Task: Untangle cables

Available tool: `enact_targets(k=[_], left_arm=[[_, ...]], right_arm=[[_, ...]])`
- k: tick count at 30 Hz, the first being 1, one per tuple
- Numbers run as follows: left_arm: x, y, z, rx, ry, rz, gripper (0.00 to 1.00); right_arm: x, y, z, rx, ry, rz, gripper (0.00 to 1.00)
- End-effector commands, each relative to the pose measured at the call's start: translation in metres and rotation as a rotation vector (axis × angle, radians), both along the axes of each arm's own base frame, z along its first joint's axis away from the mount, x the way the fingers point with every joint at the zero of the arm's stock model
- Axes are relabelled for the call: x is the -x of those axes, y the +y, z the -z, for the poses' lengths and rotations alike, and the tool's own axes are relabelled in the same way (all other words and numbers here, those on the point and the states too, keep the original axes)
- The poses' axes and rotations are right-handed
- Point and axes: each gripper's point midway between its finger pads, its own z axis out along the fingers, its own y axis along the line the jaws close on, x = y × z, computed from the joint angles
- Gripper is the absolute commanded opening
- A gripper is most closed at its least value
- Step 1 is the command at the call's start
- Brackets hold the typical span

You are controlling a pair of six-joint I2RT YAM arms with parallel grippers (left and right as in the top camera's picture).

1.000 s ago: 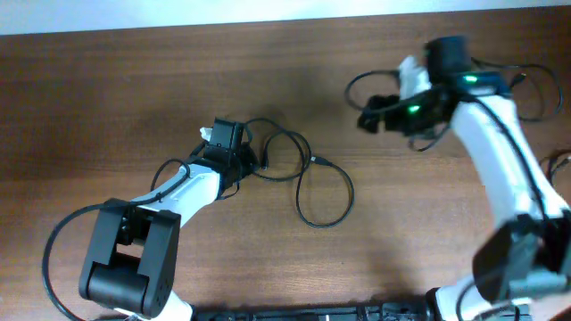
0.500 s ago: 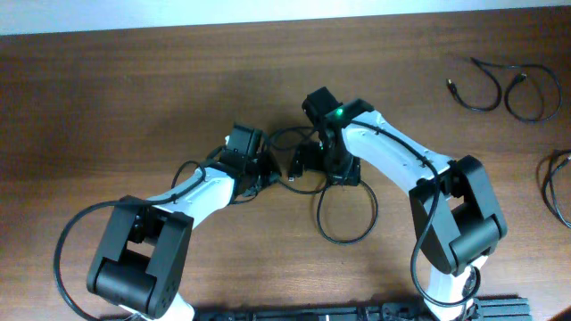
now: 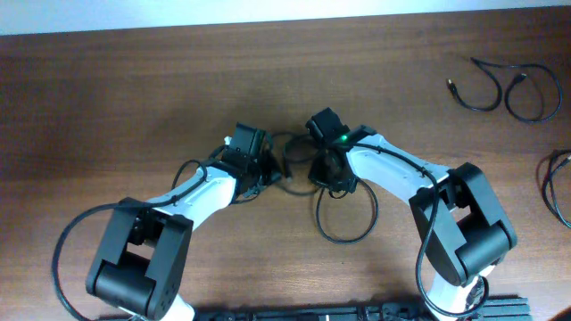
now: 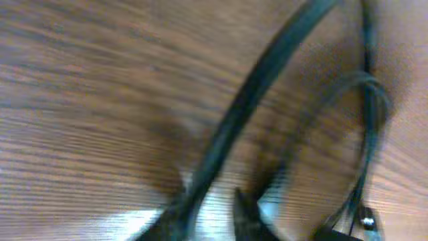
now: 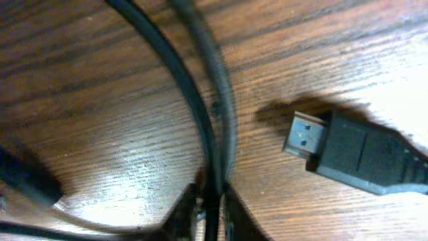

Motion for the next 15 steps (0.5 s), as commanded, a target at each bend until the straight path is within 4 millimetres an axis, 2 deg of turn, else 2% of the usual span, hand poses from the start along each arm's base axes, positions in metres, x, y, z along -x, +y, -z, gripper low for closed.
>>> enact_targets(k=[1, 2, 3, 4, 6, 7, 9, 11, 14, 15], left_arm=[[0.024, 0.024, 0.034, -0.11, 0.093, -0.029, 0.6], [0.024, 0.024, 0.034, -0.111, 0.095, -0.029, 0.88], [0.024, 0.024, 0.034, -0.112, 0.096, -0.029, 0.99], [0.025, 0.024, 0.035, -0.113, 0.097, -0.029, 0.99], [0.027, 0.025, 0.035, -0.116, 0.105, -0.029, 0.99], [0.027, 0.025, 0.035, -0.116, 0.106, -0.028, 0.99], [0.027, 0.025, 0.035, -0.116, 0.106, -0.028, 0.99], [0.027, 0.025, 0.035, -0.116, 0.106, -0.028, 0.99], [0.026, 0.025, 0.035, -0.114, 0.102, -0.029, 0.99], [0.024, 0.024, 0.034, -0.111, 0.095, -0.029, 0.99]], right_arm=[[0.025, -0.013, 0.033, 0.058, 0.098, -0.001, 0.04], [0.023, -0.012, 0.033, 0.054, 0.091, -0.003, 0.04], [0.019, -0.012, 0.032, 0.047, 0.076, -0.012, 0.04], [0.013, -0.014, 0.03, 0.044, 0.058, -0.028, 0.04], [-0.013, -0.035, 0.018, 0.089, -0.004, -0.061, 0.04], [-0.03, -0.055, 0.0, 0.111, -0.038, -0.055, 0.04], [-0.052, -0.082, -0.031, 0.121, -0.099, -0.046, 0.04], [-0.071, -0.118, -0.078, 0.102, -0.204, 0.016, 0.04], [-0.086, -0.142, -0.145, 0.048, -0.418, -0.044, 0.04], [-0.089, -0.146, -0.157, 0.057, -0.468, -0.058, 0.04]])
